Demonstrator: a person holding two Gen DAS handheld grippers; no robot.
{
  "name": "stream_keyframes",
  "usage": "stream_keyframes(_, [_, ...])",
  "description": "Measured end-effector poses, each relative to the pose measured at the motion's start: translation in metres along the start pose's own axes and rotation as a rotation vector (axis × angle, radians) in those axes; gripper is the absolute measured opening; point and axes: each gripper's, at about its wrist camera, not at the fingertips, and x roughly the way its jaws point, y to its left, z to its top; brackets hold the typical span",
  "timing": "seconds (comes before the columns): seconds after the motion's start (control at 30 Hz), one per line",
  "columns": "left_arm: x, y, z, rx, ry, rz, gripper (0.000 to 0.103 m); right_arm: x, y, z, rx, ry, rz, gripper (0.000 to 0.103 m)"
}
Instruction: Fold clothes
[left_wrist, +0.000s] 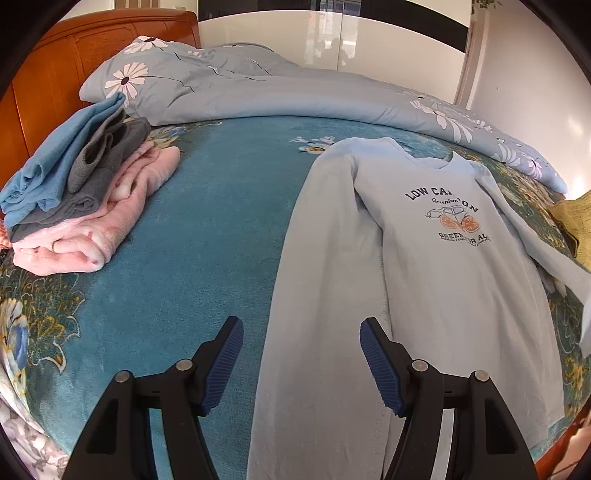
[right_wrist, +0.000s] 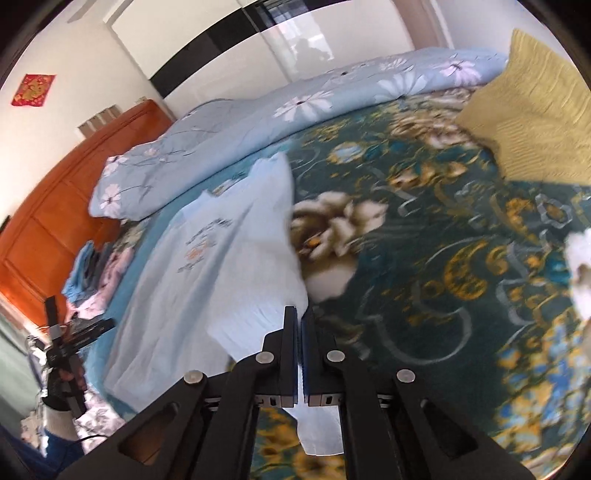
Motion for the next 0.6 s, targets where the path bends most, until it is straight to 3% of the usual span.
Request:
stream_keyframes(0.27, [0.008, 0.023, -0.002, -0.059, 0.014, 0.018, 0.069, 0.008, -0.060, 0.070, -0.073, -0.104, -0.506, 0.001])
stream_keyframes(0.4, [0.012, 0.034, -0.006, -0.095, 0.039, 0.004, 0.069, 0.031, -0.082, 0.082, -0.033, -0.074, -0.579, 0.001])
stream_keyframes(0.5, [0.017, 0.037, -0.010, -0.122, 0.061, -0.050, 0.069, 0.045, -0.092, 0.082, 0.010, -0.059, -0.642, 0.003])
stream_keyframes(0.57, [0.020, 0.036, -0.012, -0.125, 0.071, -0.072, 0.069, 0.043, -0.087, 0.081, 0.014, -0.077, -0.638, 0.010])
stream_keyframes(0.6, [0.022, 0.036, -0.013, -0.126, 0.078, -0.081, 0.069, 0.038, -0.080, 0.081, 0.005, -0.101, -0.646, 0.024])
